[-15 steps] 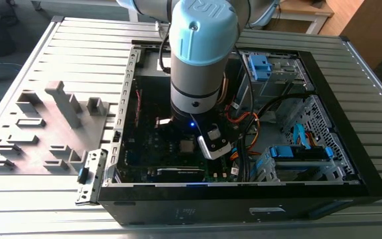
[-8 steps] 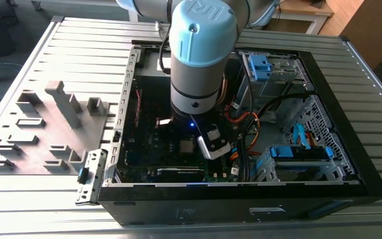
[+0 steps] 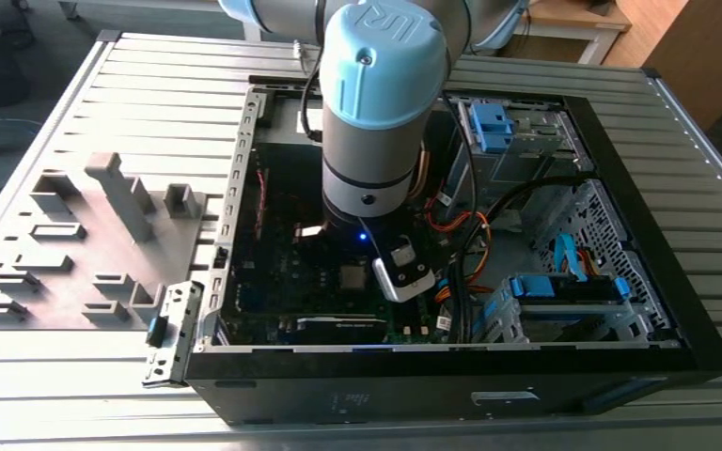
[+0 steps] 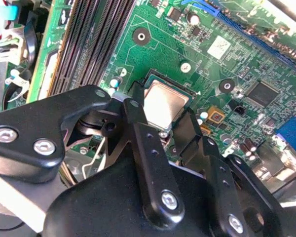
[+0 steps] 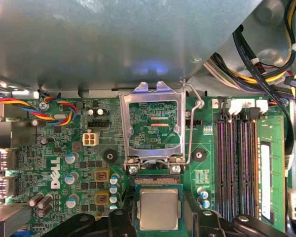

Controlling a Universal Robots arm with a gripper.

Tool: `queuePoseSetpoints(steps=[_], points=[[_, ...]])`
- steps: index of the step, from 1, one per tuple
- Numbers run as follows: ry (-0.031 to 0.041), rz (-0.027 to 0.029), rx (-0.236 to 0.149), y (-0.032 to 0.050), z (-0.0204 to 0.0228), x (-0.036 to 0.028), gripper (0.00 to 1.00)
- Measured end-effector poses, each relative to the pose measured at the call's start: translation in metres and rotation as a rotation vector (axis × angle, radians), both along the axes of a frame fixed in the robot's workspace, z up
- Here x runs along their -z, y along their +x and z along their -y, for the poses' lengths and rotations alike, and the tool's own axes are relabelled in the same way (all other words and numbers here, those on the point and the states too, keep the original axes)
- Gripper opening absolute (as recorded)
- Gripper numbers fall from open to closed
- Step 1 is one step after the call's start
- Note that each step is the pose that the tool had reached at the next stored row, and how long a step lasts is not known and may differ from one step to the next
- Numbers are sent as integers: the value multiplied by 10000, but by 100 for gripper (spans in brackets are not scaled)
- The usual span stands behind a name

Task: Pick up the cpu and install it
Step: 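Place the cpu into insertion slot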

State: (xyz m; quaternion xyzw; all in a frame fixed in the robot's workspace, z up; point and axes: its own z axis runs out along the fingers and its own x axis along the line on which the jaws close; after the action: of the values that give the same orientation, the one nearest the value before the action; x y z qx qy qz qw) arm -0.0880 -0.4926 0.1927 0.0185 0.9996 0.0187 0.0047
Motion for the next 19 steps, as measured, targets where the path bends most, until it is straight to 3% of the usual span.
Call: queuePoseSetpoints(steps=[19], points=[[3,3,0,-33,-3,34,47]])
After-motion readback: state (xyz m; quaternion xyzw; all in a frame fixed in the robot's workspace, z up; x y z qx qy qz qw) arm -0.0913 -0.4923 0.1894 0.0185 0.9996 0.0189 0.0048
